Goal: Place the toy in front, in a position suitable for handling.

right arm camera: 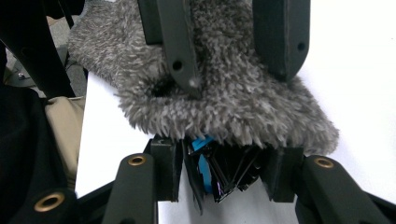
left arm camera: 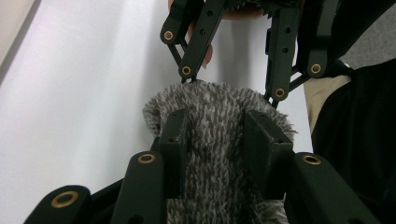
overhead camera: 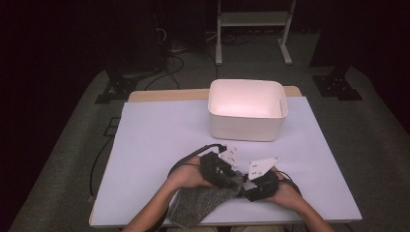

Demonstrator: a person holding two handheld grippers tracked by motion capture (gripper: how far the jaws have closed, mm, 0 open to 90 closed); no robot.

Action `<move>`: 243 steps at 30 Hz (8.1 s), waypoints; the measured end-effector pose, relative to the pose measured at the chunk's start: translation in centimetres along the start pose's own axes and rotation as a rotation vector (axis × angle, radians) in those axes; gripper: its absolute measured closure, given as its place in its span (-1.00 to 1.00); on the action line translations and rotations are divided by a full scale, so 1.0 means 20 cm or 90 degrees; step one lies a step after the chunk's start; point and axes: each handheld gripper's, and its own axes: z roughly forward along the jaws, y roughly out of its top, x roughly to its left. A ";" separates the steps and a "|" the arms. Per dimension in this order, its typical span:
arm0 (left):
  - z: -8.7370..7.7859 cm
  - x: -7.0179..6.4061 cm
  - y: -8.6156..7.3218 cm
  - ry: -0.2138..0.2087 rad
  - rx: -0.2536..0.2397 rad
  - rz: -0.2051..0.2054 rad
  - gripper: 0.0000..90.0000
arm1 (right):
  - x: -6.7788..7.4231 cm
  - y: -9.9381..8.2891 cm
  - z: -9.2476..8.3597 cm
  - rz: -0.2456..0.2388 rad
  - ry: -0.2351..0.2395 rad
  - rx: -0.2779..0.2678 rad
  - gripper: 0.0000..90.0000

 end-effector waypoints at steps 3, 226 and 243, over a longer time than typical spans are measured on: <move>0.00 0.00 0.00 -0.004 -0.005 -0.004 0.40 | 0.00 0.00 0.00 -0.001 0.001 -0.001 0.21; -0.15 0.09 -0.44 -0.014 -0.021 -0.140 0.82 | -0.11 -0.07 0.03 -0.028 -0.044 0.074 -0.49; -0.02 0.09 -0.26 -0.047 -0.027 -0.097 0.82 | -0.10 -0.06 0.03 -0.009 -0.047 0.083 -0.50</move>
